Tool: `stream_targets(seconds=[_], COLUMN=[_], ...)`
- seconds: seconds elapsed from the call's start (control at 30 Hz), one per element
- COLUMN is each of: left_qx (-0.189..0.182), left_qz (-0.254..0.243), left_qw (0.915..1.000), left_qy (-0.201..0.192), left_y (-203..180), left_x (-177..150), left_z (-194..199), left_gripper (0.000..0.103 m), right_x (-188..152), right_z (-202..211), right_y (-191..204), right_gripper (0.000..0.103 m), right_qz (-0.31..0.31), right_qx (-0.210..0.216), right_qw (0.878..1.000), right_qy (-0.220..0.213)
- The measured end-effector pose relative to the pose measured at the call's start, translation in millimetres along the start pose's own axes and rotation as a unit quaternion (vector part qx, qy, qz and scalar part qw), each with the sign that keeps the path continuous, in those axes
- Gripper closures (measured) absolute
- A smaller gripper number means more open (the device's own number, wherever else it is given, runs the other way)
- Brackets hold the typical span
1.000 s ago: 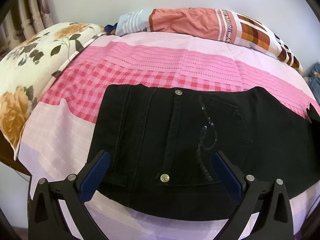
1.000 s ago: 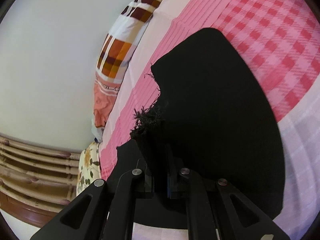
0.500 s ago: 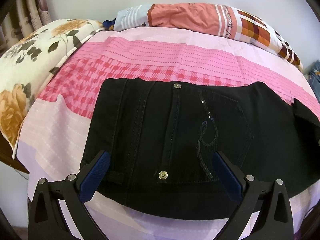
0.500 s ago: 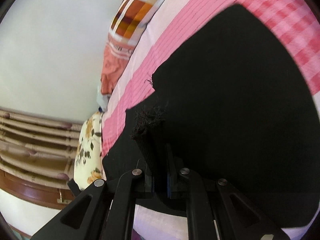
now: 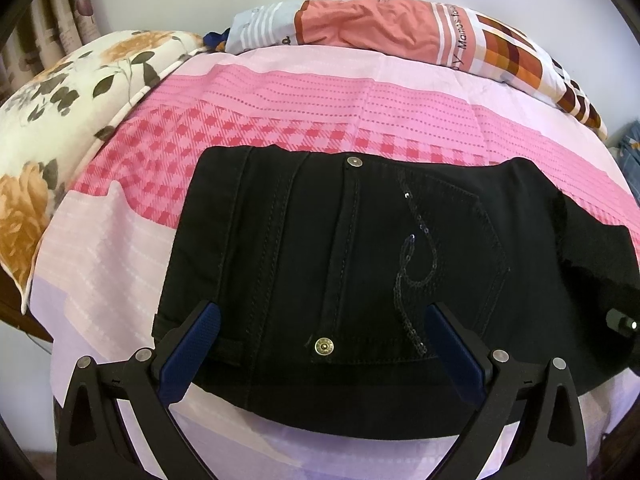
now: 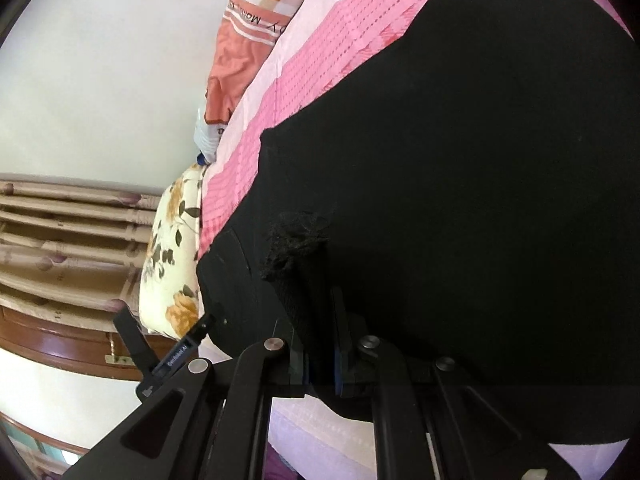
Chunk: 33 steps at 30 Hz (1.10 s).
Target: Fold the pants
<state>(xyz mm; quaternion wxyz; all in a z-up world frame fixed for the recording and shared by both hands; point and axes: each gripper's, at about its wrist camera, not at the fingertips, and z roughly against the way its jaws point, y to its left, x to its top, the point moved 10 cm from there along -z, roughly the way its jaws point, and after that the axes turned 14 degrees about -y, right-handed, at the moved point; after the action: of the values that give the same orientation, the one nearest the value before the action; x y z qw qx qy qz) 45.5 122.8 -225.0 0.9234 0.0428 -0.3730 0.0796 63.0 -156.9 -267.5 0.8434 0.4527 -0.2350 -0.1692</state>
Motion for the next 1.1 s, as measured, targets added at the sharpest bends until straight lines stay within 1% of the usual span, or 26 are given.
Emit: stream_targets(seconds=[0.43,0.87,1.1], left_qx=[-0.001,-0.001,-0.001], left_qz=[-0.016,-0.019,-0.020], left_qw=[0.9999,0.9998,0.9997], left_qy=[0.005,0.008,0.010], left_y=[-5.5,-8.0,-8.4], left_x=[-3.8,-4.1,-5.0], left_z=[-0.7,-2.3,-3.3], left_gripper=[0.002,0.002,0.002], right_x=[-0.8,-1.6,-4.8], right_z=[0.2,-2.7,-6.7], right_y=[-0.4,3.2,9.2], right_gripper=[0.093,0.093,0.093], right_qz=[0.006,0.012,0.020], right_qx=[0.003,0.004,0.013], right_qw=[1.000,1.000,1.000], right_qy=[-0.002,-0.003,0.003])
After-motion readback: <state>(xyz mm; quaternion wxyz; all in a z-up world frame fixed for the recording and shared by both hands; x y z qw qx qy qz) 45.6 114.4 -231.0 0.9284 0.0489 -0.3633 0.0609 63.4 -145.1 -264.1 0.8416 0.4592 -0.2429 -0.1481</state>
